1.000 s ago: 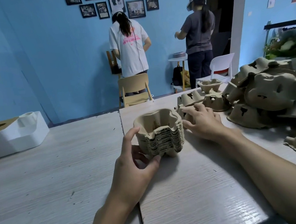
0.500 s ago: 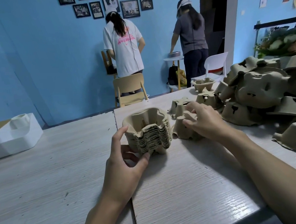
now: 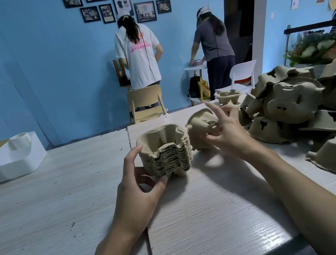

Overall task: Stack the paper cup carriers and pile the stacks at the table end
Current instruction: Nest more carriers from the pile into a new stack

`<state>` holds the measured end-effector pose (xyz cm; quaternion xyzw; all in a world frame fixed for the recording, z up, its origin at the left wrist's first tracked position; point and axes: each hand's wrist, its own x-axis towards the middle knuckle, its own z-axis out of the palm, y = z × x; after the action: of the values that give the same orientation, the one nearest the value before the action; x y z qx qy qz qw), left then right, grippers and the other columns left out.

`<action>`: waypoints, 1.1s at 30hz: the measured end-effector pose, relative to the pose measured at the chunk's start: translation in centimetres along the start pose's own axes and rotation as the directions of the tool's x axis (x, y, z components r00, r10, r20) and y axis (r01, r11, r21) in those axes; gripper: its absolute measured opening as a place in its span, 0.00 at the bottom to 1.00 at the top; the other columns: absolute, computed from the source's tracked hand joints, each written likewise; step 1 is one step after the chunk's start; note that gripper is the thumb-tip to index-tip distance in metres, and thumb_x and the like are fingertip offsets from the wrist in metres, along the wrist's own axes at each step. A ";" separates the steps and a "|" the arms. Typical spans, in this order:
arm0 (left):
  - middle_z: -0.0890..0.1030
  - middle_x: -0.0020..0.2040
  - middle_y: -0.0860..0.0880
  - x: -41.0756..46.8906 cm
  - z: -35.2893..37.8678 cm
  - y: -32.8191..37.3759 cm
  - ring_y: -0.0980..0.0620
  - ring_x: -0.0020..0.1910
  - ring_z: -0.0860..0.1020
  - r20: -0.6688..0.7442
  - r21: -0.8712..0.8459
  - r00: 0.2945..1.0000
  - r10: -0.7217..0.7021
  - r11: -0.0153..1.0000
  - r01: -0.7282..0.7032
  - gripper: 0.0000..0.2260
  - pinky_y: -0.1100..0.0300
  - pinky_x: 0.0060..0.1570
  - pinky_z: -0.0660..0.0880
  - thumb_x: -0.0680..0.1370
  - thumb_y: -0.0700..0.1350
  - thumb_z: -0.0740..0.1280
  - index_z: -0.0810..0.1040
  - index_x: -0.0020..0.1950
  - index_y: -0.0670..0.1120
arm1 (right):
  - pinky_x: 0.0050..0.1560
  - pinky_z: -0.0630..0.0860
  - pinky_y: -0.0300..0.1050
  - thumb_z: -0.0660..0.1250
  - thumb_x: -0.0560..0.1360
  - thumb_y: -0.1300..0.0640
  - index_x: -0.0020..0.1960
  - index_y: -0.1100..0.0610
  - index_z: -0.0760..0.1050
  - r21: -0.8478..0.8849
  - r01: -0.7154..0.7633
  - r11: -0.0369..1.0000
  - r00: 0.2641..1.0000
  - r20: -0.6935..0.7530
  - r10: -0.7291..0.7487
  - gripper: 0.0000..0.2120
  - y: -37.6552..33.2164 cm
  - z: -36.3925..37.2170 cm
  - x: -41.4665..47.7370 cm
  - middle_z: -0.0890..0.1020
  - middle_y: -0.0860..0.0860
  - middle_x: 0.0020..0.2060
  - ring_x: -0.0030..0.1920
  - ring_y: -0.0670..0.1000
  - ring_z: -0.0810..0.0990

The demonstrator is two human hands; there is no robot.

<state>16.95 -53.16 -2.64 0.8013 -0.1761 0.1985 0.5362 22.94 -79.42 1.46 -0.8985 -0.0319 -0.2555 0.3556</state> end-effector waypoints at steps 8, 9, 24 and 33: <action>0.82 0.43 0.51 0.0 0.0 -0.1 0.56 0.43 0.80 0.008 0.005 1.000 0.007 1.000 -0.007 0.35 0.68 0.42 0.74 0.72 0.42 0.77 0.64 0.70 0.66 | 0.59 0.70 0.48 0.76 0.64 0.39 0.63 0.44 0.63 0.062 0.028 0.998 0.999 -0.030 -0.027 0.34 -0.2 -0.1 -0.3 0.65 0.51 0.58 0.58 0.51 0.71; 0.82 0.44 0.51 0.0 0.0 -0.1 0.56 0.43 0.80 0.008 0.006 1.000 0.007 1.000 -0.007 0.35 0.68 0.42 0.74 0.72 0.42 0.77 0.63 0.70 0.66 | 0.57 0.69 0.45 0.77 0.65 0.42 0.63 0.47 0.63 0.066 0.033 0.997 0.998 -0.051 -0.030 0.34 -0.2 -0.1 -0.3 0.66 0.52 0.58 0.57 0.51 0.71; 0.83 0.43 0.52 0.0 0.0 0.0 0.51 0.43 0.82 0.040 -0.047 0.999 0.011 0.999 -0.009 0.35 0.59 0.43 0.78 0.71 0.42 0.79 0.67 0.66 0.70 | 0.41 0.80 0.43 0.77 0.66 0.48 0.60 0.55 0.70 0.707 0.268 0.655 0.949 -0.311 -0.053 0.28 -4.1 -1.0 -1.1 0.80 0.48 0.48 0.44 0.48 0.82; 0.83 0.45 0.51 -0.1 0.2 0.8 0.52 0.42 0.81 0.116 -0.091 0.993 0.012 0.996 -0.001 0.35 0.67 0.38 0.73 0.72 0.43 0.78 0.66 0.69 0.67 | 0.46 0.78 0.38 0.74 0.68 0.64 0.55 0.59 0.70 0.734 0.171 0.658 0.974 -0.023 -0.226 0.20 -5.3 1.2 -2.3 0.81 0.32 0.48 0.50 0.43 0.81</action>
<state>16.47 -53.59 -2.15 0.7856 -0.2186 0.1448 0.5604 20.21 -74.35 2.91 -0.6810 -0.2414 -0.2271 0.6530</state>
